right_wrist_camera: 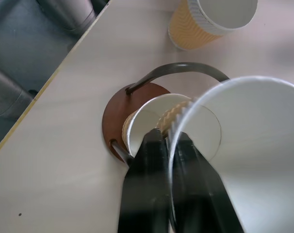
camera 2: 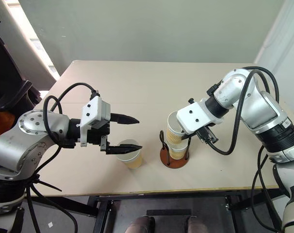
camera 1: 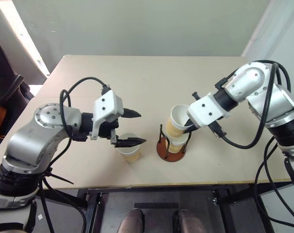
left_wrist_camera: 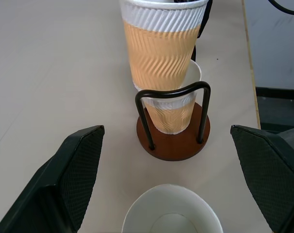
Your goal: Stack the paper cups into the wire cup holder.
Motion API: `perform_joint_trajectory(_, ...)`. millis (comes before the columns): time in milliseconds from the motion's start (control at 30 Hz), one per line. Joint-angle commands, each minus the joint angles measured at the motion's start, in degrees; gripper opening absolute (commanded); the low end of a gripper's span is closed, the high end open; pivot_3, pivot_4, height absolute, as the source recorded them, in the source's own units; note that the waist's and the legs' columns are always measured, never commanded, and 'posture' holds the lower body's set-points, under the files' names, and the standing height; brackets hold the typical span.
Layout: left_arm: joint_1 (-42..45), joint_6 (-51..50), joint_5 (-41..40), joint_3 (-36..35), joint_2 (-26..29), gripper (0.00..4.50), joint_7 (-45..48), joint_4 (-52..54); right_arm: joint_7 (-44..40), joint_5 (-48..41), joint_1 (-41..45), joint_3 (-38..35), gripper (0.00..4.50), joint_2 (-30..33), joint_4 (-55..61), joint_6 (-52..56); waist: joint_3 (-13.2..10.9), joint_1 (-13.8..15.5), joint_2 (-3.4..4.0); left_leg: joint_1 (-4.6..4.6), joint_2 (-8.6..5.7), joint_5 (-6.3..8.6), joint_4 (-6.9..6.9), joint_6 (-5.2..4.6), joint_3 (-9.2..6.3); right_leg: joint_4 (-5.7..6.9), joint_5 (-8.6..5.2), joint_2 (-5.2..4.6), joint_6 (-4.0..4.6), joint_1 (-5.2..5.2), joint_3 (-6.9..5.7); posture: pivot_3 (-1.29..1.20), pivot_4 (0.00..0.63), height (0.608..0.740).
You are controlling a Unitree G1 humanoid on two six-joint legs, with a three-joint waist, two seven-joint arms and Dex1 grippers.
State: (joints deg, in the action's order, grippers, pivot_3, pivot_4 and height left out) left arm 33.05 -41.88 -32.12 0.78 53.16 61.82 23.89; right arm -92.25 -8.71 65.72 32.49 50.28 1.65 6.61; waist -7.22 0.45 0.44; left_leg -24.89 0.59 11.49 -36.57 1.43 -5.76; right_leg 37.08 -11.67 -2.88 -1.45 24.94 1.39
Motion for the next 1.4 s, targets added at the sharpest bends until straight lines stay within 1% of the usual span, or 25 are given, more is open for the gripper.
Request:
perform_joint_trajectory(33, 0.72, 0.17, 0.09, -0.52, 0.43, 4.49, -0.40, 0.97, -0.25, -1.46, 1.90, -0.30, 1.37, 1.26, 2.18, -0.41, 0.00, -0.01, 0.00, 0.00, 0.00, 0.00, 0.00, 0.00, 0.00, 0.00, 0.00, 0.00, 0.00, 0.00, 0.00, 0.00, 0.150, 0.740)
perform_joint_trajectory(200, 0.62, 0.46, 0.25, -0.34, 0.29, 4.49, -0.24, 0.69, -0.25, -4.74, 2.63, 0.10, 3.14, 2.30, 3.96, 0.49, 0.00, -0.01, 0.00, 0.00, 0.00, 0.00, 0.01, 0.00, 0.00, 0.00, 0.00, 0.00, 0.00, 0.00, 0.00, 0.00, 0.150, 0.740)
perform_joint_trajectory(267, 0.62, 0.62, 0.34, -0.23, 0.17, 4.49, -0.20, 0.52, -0.25, -6.75, 3.02, 0.11, 3.92, 2.76, 4.90, 1.09, 0.00, -0.01, 0.00, -0.01, 0.00, 0.00, 0.02, 0.00, 0.00, -0.02, 0.00, 0.00, 0.00, 0.00, 0.00, 0.00, 0.150, 0.740)
perform_joint_trajectory(300, 0.60, 0.71, 0.39, -0.18, 0.11, 4.49, -0.19, 0.46, -0.25, -7.60, 3.17, 0.07, 4.24, 2.89, 5.32, 1.39, 0.00, -0.01, 0.00, -0.01, 0.00, 0.00, 0.01, 0.00, 0.00, -0.02, 0.00, 0.00, 0.00, 0.00, 0.00, 0.00, 0.150, 0.740)
perform_joint_trajectory(333, 0.59, 0.77, 0.42, -0.15, 0.07, 4.49, -0.18, 0.42, -0.25, -8.15, 3.28, 0.06, 4.46, 3.00, 5.58, 1.59, 0.00, -0.01, 0.00, -0.01, 0.00, 0.00, 0.02, 0.00, 0.00, -0.02, 0.00, 0.00, 0.00, 0.00, 0.00, 0.00, 0.150, 0.740)
perform_joint_trajectory(433, 0.88, 1.20, 0.68, 0.13, -0.20, 4.49, -0.08, -0.06, -0.25, -9.89, 3.38, -0.62, 4.46, 2.81, 6.24, 2.31, 0.00, -0.01, 0.00, 0.00, 0.00, -0.01, 0.03, 0.01, 0.00, -0.02, 0.00, 0.02, 0.00, 0.00, 0.00, 0.00, 0.150, 0.740)
perform_joint_trajectory(500, 1.14, 1.38, 0.68, 0.08, -0.19, 4.49, 0.14, -0.44, -0.25, -9.11, 3.53, -1.12, 4.46, 2.70, 5.83, 2.69, 0.00, -0.01, 0.00, 0.00, 0.00, -0.01, 0.02, 0.01, 0.00, -0.02, 0.00, 0.02, 0.00, 0.00, 0.00, 0.00, 0.150, 0.740)
perform_joint_trajectory(600, -0.46, 3.34, 1.56, 0.36, 3.09, 4.49, 4.30, -0.61, -0.25, -8.57, 2.98, -3.47, 4.46, 2.95, 3.64, 4.77, 0.00, -0.01, 0.00, 0.00, 0.00, -0.01, 0.01, 0.01, -0.01, -0.02, 0.00, 0.02, 0.00, 0.00, 0.01, 0.00, 0.150, 0.740)
perform_joint_trajectory(633, -0.59, 4.43, 2.43, 0.51, 4.54, 4.49, 5.87, -1.48, 0.43, -8.97, 2.41, -5.31, 4.46, 2.42, 2.48, 6.14, 0.00, -0.01, 0.00, 0.00, 0.01, -0.01, 0.01, 0.01, -0.01, -0.03, 0.00, 0.02, 0.00, 0.00, 0.01, 0.00, 0.150, 0.740)
perform_joint_trajectory(767, 0.77, 10.61, 6.11, 2.83, 10.13, 4.49, 14.17, -6.03, 12.02, -12.46, -1.44, -14.40, 4.46, -2.73, -0.81, 16.39, 0.02, 0.00, -0.02, 0.01, 0.05, -0.01, 0.08, 0.02, -0.01, -0.01, -0.01, 0.06, 0.01, 0.06, 0.04, 0.00, 0.150, 0.740)
perform_joint_trajectory(867, 2.56, 14.30, 7.29, 5.17, 11.84, 4.49, 20.55, -7.81, 17.49, -19.16, -6.82, -21.11, 4.46, -4.94, 5.24, 26.56, 0.02, 0.27, -0.03, -0.01, 0.09, -0.01, 0.11, 0.04, -0.02, -0.01, -0.01, 0.08, 0.02, 0.10, 0.05, 0.00, 0.150, 0.740)
perform_joint_trajectory(933, 3.60, 16.18, 8.56, 6.69, 11.78, 4.49, 23.06, -9.06, 19.09, -21.74, -9.92, -23.32, 4.46, -4.80, 9.71, 30.61, 0.02, 0.44, -0.03, -0.08, 0.08, 0.00, 0.13, 0.04, -0.02, -0.04, -0.02, 0.08, 0.02, 0.12, 0.03, 0.00, 0.150, 0.740)
perform_joint_trajectory(1033, 5.21, 18.26, 10.83, 9.99, 10.35, 4.49, 25.84, -10.07, 19.69, -25.19, -17.16, -25.41, 4.46, -1.93, 17.76, 35.21, 0.03, 0.57, -0.05, -0.18, 0.08, 0.08, 0.10, 0.04, -0.01, -0.13, -0.03, 0.08, 0.03, 0.15, 0.03, 0.00, 0.150, 0.740)
perform_joint_trajectory(1067, 5.67, 19.01, 11.99, 11.30, 9.91, 4.49, 26.50, -10.44, 21.41, -25.56, -19.05, -26.37, 4.46, -1.86, 19.22, 36.37, 0.03, 0.57, -0.05, -0.18, 0.07, 0.12, 0.08, 0.04, -0.01, -0.13, -0.05, 0.08, 0.03, 0.14, 0.04, 0.00, 0.150, 0.740)
perform_joint_trajectory(1167, 7.29, 21.55, 15.31, 14.86, 8.12, 4.49, 28.32, -12.05, 27.22, -26.18, -22.32, -28.98, 4.46, -3.01, 20.60, 39.30, 0.03, 0.41, -0.05, -0.17, 0.08, 0.15, 0.04, 0.05, 0.03, -0.12, -0.04, 0.07, -0.04, 0.14, 0.08, 0.00, 0.150, 0.740)
perform_joint_trajectory(1267, 9.23, 23.93, 18.25, 18.12, 5.67, 4.49, 29.68, -13.89, 30.10, -28.03, -25.37, -31.36, 4.46, -2.71, 23.10, 41.60, 0.03, 0.38, -0.06, -0.13, 0.09, 0.12, -0.01, 0.05, 0.02, -0.06, 0.02, 0.08, -0.16, 0.13, 0.09, 0.00, 0.150, 0.740)
perform_joint_trajectory(1400, 9.22, 27.93, 20.52, 21.29, 5.32, 4.49, 30.68, -15.02, 33.73, -30.90, -27.22, -34.82, 4.46, -2.19, 25.99, 44.85, 0.03, 0.24, -0.05, -0.11, 0.11, 0.08, -0.04, 0.03, 0.04, -0.06, 0.08, 0.08, -0.26, 0.13, 0.12, 0.00, 0.150, 0.740)
